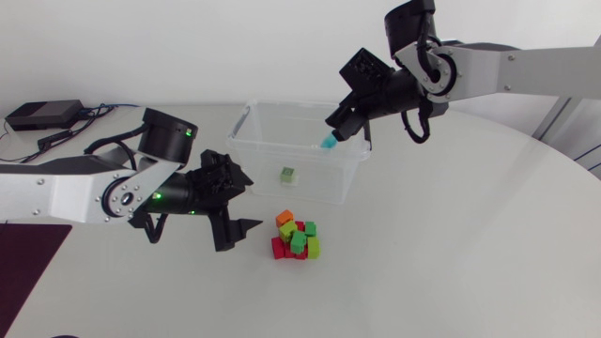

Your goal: Pick up the duplo bricks and place them in the container

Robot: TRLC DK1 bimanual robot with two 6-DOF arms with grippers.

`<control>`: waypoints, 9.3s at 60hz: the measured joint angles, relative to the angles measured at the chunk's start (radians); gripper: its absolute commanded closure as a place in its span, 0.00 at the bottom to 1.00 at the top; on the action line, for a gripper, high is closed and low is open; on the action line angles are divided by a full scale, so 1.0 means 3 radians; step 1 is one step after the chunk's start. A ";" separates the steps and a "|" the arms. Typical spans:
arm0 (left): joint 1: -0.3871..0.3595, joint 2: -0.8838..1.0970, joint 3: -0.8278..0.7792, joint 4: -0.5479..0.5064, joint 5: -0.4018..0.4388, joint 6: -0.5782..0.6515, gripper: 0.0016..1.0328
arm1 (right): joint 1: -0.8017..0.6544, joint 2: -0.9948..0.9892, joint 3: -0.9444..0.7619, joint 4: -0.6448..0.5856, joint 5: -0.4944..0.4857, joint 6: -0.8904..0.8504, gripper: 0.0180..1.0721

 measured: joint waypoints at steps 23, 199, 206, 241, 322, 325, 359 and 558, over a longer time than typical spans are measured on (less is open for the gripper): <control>-0.0045 0.0333 0.0479 -0.0595 -0.0061 0.1083 0.06 | 0.0022 -0.0530 -0.0356 0.0008 -0.0004 -0.0042 0.12; 0.0642 0.0373 0.2172 -0.1768 0.1451 0.1598 0.72 | 0.1174 -0.0223 -0.1829 0.0599 0.0172 0.0280 0.48; 0.0703 0.0367 0.2050 -0.1141 0.1471 0.1066 0.72 | 0.1191 -0.0206 -0.1818 0.0599 0.0172 0.0305 0.77; 0.0623 0.1052 0.1906 0.0388 0.0951 -0.0951 0.60 | 0.1193 -0.0860 -0.1820 0.0112 0.0009 0.0329 0.88; -0.0294 0.0170 0.0582 -0.0765 0.0093 -0.1333 0.05 | 0.0052 -0.0125 -0.0261 0.0300 -0.0128 0.0215 0.59; -0.0333 0.0214 0.0571 -0.0767 0.0065 -0.1338 0.05 | 0.0036 -0.0084 -0.0242 0.0310 -0.0128 0.0215 0.39; -0.0604 0.0834 0.0549 -0.0575 -0.0240 -0.1626 0.28 | 0.0197 -0.1064 -0.0774 0.0359 -0.0090 0.0278 0.19; 0.0056 -0.0315 0.0743 -0.0621 -0.0234 -0.0769 0.05 | 0.0375 -0.1193 -0.2063 -0.0123 -0.0768 -0.0834 0.86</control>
